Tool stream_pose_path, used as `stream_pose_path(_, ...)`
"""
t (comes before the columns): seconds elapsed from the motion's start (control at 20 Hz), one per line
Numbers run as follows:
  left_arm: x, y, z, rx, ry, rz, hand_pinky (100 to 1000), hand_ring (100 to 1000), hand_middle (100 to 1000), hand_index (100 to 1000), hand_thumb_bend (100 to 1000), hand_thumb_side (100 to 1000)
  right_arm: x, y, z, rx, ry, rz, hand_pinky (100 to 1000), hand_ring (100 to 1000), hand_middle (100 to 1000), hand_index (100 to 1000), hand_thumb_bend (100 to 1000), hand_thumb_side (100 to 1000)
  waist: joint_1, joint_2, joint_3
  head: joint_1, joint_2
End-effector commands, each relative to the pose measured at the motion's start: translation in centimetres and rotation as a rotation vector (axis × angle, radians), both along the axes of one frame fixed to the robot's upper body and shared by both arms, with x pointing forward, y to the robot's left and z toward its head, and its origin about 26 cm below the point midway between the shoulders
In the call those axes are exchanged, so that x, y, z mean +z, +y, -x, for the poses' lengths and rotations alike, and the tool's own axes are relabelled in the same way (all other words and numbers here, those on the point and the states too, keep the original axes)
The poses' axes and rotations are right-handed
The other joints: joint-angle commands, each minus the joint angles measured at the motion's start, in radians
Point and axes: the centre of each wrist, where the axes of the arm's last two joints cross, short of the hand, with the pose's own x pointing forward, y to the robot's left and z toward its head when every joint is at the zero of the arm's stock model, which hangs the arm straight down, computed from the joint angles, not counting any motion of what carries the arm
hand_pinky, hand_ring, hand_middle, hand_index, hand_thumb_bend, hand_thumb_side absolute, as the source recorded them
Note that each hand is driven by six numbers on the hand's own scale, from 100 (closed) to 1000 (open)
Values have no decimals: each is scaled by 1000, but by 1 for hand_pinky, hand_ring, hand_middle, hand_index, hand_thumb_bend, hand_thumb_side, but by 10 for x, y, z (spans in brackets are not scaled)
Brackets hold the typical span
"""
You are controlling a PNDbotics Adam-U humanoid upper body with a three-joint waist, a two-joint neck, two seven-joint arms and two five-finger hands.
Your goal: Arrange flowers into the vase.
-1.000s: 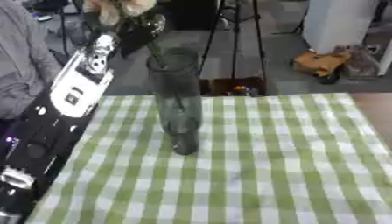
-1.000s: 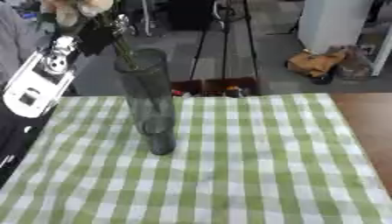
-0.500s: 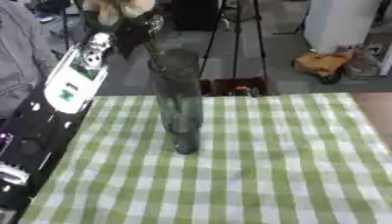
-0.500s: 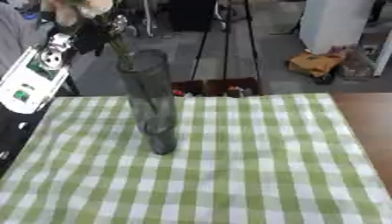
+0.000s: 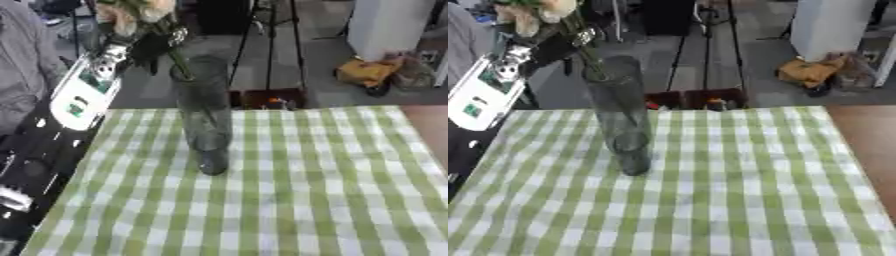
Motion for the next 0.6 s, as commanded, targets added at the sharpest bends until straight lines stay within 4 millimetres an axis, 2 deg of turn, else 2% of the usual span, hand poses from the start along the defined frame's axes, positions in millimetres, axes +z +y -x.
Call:
stream_pose_path(0.05, 14, 13, 5, 13, -5, -27, 334, 699, 715, 861, 100, 852, 9, 1, 4, -6, -28, 19, 648, 663, 555, 812, 100, 1000, -2, -31, 4, -4, 4)
stream_pose_path(0.25, 15, 15, 6, 14, 8, -47, 366, 725, 741, 880, 100, 844, 8, 2, 4, -6, -23, 17, 647, 662, 553, 812, 100, 1000, -1, -35, 9, -4, 4)
stream_pose_path(0.5, 15, 17, 7, 16, 14, -72, 549, 821, 802, 935, 100, 820, 8, 2, 5, -10, -19, 15, 646, 661, 553, 812, 100, 1000, -1, -39, 11, -5, 5)
stream_pose_path(0.6, 15, 18, 7, 19, 21, -84, 572, 831, 808, 956, 100, 810, 7, 2, 5, -10, -17, 14, 646, 661, 553, 812, 100, 1000, 0, -41, 12, -6, 6)
